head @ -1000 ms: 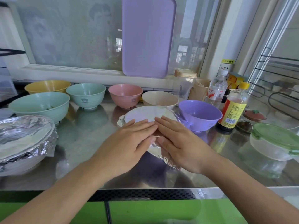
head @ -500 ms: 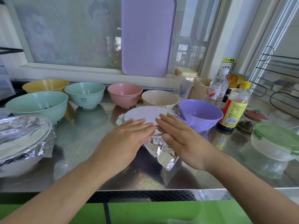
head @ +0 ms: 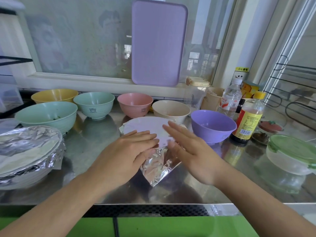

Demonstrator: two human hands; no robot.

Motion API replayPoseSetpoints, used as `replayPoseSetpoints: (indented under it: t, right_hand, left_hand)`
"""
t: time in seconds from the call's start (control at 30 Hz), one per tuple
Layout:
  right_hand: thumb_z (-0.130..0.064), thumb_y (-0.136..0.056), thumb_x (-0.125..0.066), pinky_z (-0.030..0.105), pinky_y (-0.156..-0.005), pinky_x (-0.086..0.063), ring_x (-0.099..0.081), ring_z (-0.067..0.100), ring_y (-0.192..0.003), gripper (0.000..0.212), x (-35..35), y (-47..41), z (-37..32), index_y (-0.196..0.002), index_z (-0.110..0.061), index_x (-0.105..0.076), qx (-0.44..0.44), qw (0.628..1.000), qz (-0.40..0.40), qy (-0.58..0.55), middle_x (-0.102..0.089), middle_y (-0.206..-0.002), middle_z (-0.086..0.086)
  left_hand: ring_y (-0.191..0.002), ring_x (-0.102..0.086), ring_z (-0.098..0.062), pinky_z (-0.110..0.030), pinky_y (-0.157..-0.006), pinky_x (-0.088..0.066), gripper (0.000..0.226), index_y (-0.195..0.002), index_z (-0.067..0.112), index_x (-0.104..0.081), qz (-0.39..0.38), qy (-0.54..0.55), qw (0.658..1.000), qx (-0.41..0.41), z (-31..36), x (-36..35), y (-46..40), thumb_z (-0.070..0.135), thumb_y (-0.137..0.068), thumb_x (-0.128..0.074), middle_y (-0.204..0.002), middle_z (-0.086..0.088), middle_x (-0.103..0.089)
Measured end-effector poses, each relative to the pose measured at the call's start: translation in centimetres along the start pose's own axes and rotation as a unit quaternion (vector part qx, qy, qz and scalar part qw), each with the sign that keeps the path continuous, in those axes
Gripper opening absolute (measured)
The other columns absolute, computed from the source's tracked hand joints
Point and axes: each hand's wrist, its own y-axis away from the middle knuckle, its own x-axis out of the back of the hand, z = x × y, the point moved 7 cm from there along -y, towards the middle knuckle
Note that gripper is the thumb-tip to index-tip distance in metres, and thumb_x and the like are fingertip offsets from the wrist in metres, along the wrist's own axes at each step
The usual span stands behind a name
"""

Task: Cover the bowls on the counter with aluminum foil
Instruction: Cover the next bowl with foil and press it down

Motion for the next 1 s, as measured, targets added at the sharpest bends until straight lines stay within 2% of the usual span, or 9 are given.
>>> replayPoseSetpoints:
  t: [0.27, 0.4, 0.47, 0.57, 0.63, 0.73, 0.87, 0.93, 1.0]
  right_hand:
    - [-0.038, -0.115, -0.036, 0.022, -0.129, -0.008, -0.013, 0.007, -0.161, 0.05, -0.9, -6.1, 2.9, -0.163, -0.025, -0.038, -0.016, 0.996, -0.053, 0.076, -0.023, -0.173, -0.01]
    - [-0.045, -0.113, -0.035, 0.022, -0.129, -0.011, -0.014, 0.006, -0.16, 0.056, -1.4, -5.9, 3.4, -0.164, -0.022, -0.034, -0.037, 0.997, -0.043, 0.049, -0.022, -0.173, -0.01]
    - [-0.058, -0.107, -0.027, 0.028, -0.129, -0.019, -0.026, 0.016, -0.159, 0.07, -1.2, -5.4, 2.2, -0.16, -0.014, -0.043, -0.013, 0.996, -0.027, 0.079, -0.033, -0.17, -0.001]
    - [-0.034, -0.115, -0.03, 0.049, -0.113, -0.047, -0.059, 0.048, -0.132, 0.059, -1.7, -5.1, 2.2, -0.127, 0.01, -0.066, 0.041, 0.995, -0.01, 0.093, -0.063, -0.14, 0.027]
    - [-0.034, -0.113, -0.038, 0.035, -0.123, -0.036, -0.047, 0.031, -0.148, 0.049, -1.8, -4.3, 2.6, -0.148, -0.005, -0.057, -0.058, 0.997, -0.054, -0.005, -0.052, -0.158, 0.01]
    - [-0.045, -0.112, -0.037, 0.028, -0.125, -0.028, -0.035, 0.013, -0.154, 0.052, -1.0, -2.9, 2.1, -0.159, -0.024, -0.044, -0.051, 0.998, -0.023, 0.023, -0.04, -0.166, -0.005]
    - [-0.055, -0.106, -0.031, 0.04, -0.117, -0.036, -0.041, 0.019, -0.141, 0.054, -1.1, -0.9, 0.0, -0.137, -0.019, -0.057, -0.017, 0.994, -0.042, 0.095, -0.051, -0.145, 0.0]
    - [-0.061, -0.102, -0.03, 0.038, -0.106, -0.039, -0.045, 0.02, -0.123, 0.054, -1.1, -0.1, -0.7, -0.12, -0.018, -0.055, -0.015, 0.988, -0.033, 0.148, -0.049, -0.128, 0.0]
    - [-0.065, -0.101, -0.031, 0.028, -0.109, -0.032, -0.04, 0.02, -0.13, 0.06, -0.8, 0.2, -1.6, -0.13, -0.016, -0.052, 0.01, 0.981, -0.025, 0.19, -0.043, -0.139, 0.0]
  left_hand:
    - [-0.148, -0.031, 0.009, -0.026, -0.126, -0.021, 0.048, -0.148, 0.042, -0.055, -0.003, -0.031, 1.0, -0.001, 0.3, -0.8, -0.3, 0.054, -0.108, -0.03, -0.153, 0.029, -0.047]
    - [-0.148, -0.032, 0.009, -0.028, -0.127, -0.023, 0.042, -0.148, 0.04, -0.056, -0.002, -0.028, 1.0, 0.003, -0.3, -0.7, 0.0, 0.045, -0.11, -0.039, -0.152, 0.029, -0.047]
    - [-0.148, -0.031, 0.01, -0.029, -0.127, -0.024, 0.04, -0.148, 0.041, -0.056, -0.004, -0.024, 1.0, 0.006, -0.5, -0.6, 0.1, 0.042, -0.109, -0.045, -0.152, 0.03, -0.047]
    - [-0.147, -0.032, 0.011, -0.03, -0.127, -0.026, 0.038, -0.147, 0.041, -0.057, 0.001, -0.019, 1.0, 0.002, -0.8, -0.1, 0.5, 0.042, -0.111, -0.045, -0.151, 0.031, -0.048]
    - [-0.145, -0.033, 0.013, -0.03, -0.126, -0.027, 0.038, -0.145, 0.043, -0.059, 0.004, -0.01, 1.0, 0.0, -0.9, 0.3, 0.9, 0.047, -0.111, -0.042, -0.149, 0.033, -0.049]
    - [-0.143, -0.035, 0.015, -0.032, -0.126, -0.03, 0.038, -0.142, 0.045, -0.06, 0.007, 0.013, 1.0, 0.001, -1.0, 1.1, 1.4, 0.052, -0.109, -0.042, -0.146, 0.035, -0.051]
    - [-0.142, -0.035, 0.016, -0.03, -0.125, -0.029, 0.042, -0.14, 0.045, -0.062, 0.004, 0.031, 1.0, 0.003, -0.8, 1.7, 2.2, 0.057, -0.106, -0.041, -0.143, 0.037, -0.052]
    - [-0.143, -0.034, 0.016, -0.031, -0.126, -0.029, 0.045, -0.141, 0.046, -0.061, -0.003, 0.03, 1.0, -0.001, -0.5, 1.7, 2.6, 0.06, -0.106, -0.038, -0.145, 0.037, -0.051]
    - [-0.145, -0.031, 0.016, -0.031, -0.126, -0.026, 0.049, -0.145, 0.046, -0.057, -0.012, 0.021, 1.0, -0.002, -0.3, 1.5, 2.7, 0.063, -0.106, -0.032, -0.149, 0.035, -0.048]
